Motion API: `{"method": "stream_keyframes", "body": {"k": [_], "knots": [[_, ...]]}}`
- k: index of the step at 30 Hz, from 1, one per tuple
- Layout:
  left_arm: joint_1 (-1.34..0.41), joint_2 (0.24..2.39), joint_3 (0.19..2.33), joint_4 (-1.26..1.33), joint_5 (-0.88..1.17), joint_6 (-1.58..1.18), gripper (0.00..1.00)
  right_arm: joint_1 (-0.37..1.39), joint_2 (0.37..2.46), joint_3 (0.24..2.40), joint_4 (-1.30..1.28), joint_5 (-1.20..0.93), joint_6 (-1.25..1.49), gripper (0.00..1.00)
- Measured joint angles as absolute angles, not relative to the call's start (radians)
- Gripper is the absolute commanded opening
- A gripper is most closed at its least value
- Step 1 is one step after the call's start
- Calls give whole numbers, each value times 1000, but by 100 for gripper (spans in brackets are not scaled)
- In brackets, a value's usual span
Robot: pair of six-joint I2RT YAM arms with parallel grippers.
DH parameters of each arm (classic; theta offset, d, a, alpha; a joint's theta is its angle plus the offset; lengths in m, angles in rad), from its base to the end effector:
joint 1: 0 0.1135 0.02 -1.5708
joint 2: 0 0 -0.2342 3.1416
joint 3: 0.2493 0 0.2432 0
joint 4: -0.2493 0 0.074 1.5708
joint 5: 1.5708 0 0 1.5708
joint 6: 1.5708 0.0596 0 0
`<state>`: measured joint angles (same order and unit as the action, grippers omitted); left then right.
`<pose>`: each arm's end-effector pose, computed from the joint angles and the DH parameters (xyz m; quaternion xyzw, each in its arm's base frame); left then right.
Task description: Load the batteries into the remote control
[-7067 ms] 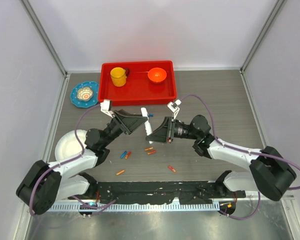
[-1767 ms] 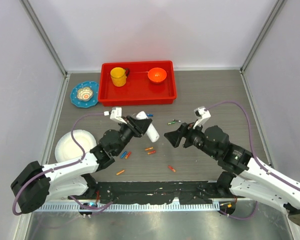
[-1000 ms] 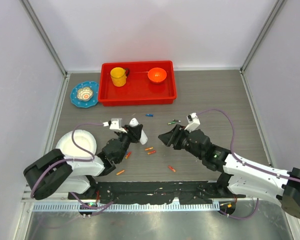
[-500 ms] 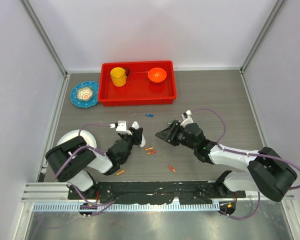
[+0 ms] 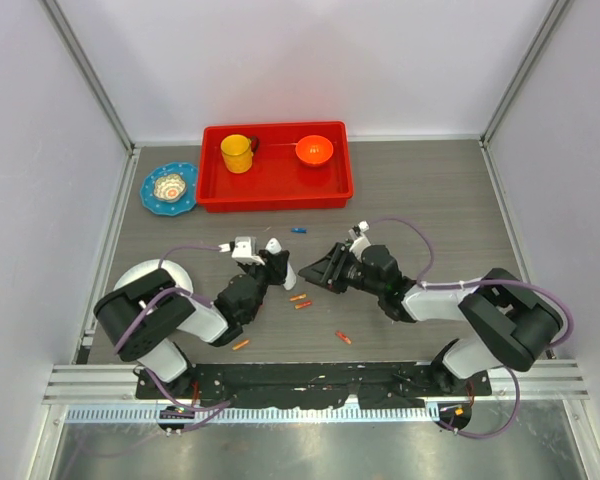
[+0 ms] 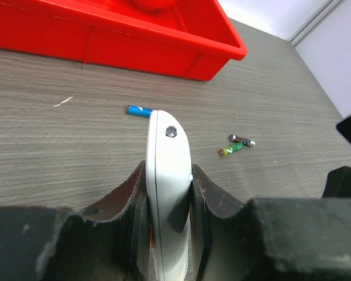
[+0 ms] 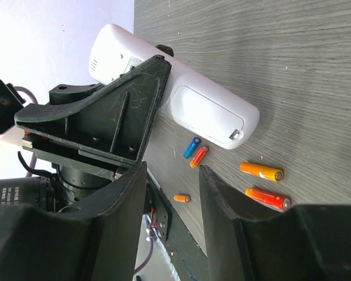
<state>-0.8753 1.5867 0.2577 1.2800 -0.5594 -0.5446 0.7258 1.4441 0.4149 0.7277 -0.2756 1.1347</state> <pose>0.1927 -0.1815 0.1271 -0.0732 0.7179 -0.2804 0.6330 0.2052 0.2038 0.1358 0.0822 0.7976 0.5370 0.2623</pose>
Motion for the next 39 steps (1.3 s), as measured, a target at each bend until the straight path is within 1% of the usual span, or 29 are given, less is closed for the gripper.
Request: {"method": "stream_keyframes", "body": {"k": [15,39], "knots": [[-868,1609,268,1283,-552,-576,0,716,1635,405,937,-299,1259,43],[-868,1630,268,1286,-551,-594,0,716,1731,400,981,-310,1302,46]]}}
